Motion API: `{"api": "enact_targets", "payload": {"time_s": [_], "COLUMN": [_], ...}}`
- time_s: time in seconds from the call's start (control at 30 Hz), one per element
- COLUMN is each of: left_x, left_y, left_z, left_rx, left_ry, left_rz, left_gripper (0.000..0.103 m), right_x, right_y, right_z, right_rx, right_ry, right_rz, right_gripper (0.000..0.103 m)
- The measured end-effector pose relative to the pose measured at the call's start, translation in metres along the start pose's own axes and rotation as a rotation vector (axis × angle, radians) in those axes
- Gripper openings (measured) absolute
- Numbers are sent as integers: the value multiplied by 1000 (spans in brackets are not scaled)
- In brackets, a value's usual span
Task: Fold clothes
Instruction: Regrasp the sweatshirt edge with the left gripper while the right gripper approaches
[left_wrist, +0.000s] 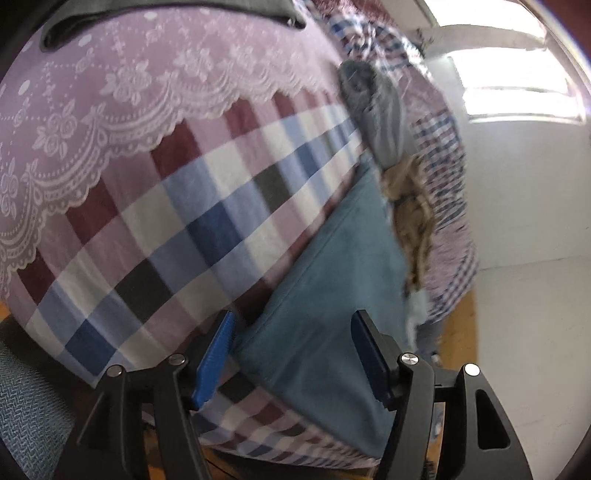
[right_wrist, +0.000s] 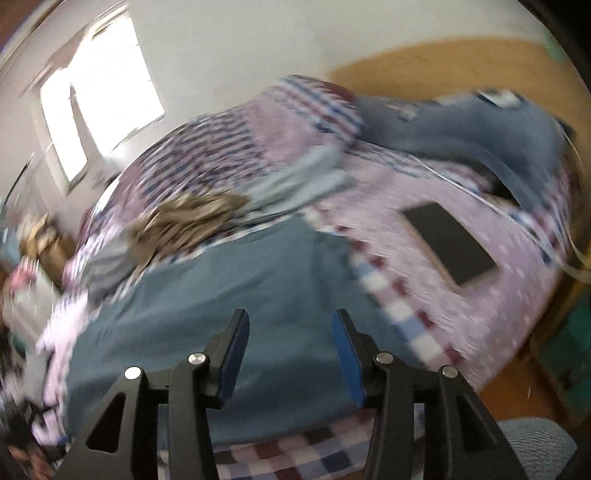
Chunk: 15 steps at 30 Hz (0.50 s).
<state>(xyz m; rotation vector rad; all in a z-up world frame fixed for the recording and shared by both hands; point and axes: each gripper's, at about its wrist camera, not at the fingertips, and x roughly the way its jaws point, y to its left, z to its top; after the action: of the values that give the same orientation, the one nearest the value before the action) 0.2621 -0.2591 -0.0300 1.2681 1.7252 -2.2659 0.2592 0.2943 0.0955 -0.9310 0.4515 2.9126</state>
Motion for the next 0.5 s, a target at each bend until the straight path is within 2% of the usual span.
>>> {"api": "enact_targets", "payload": {"time_s": [0.13,0.33,0.43,0.5], "left_x": [11,7,4,1], "left_y": [6,16,9,8], "left_z": [-8,-15,-14,-15], "left_rx": [-24,-84,-84,-85], "left_ry": [23,-30,-47,-37], "left_rz": [-4,-77,-149,-188], "left_gripper": [69,68,56,55], "right_x": [6,12,9,6], "right_y": [53,137,175,199], "right_z": [-17,-57,-81,-99], "right_rx": [-187,-518,-683,-782], "right_ry": [-3,-30,-61,-83], "right_rz": [61,160,215,260], "right_gripper": [51,52,57,62]}}
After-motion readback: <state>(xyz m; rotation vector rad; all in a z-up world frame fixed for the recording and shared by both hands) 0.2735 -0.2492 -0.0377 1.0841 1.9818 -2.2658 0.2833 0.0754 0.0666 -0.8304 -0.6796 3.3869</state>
